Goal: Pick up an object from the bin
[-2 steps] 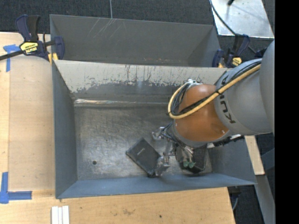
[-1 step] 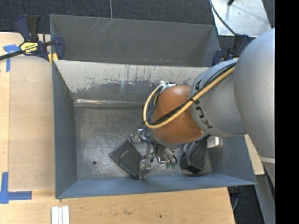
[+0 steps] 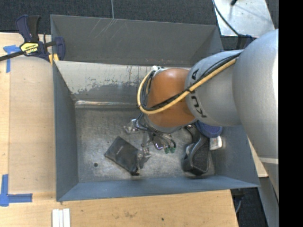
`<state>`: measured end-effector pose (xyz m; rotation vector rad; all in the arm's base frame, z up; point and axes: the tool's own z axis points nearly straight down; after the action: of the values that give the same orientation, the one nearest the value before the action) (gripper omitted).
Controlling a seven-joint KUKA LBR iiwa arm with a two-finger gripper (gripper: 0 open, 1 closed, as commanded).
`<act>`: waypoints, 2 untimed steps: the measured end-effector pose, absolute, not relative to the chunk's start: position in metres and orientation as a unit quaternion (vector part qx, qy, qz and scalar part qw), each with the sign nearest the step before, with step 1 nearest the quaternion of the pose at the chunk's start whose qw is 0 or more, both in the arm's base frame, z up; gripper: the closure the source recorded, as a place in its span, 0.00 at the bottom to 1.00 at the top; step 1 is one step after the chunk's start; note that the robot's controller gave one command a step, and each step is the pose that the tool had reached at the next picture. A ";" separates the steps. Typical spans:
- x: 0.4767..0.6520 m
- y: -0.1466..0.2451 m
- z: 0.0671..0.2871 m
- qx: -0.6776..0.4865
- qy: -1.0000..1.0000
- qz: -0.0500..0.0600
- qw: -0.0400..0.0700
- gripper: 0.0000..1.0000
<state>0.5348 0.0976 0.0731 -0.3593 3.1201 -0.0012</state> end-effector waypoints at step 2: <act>0.512 0.128 0.077 -0.163 0.987 0.001 0.011 1.00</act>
Offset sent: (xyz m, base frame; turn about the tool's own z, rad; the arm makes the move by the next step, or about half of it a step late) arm -0.0299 0.0291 -0.0031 -0.0990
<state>0.5118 0.1282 0.0767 -0.5075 3.0773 0.0046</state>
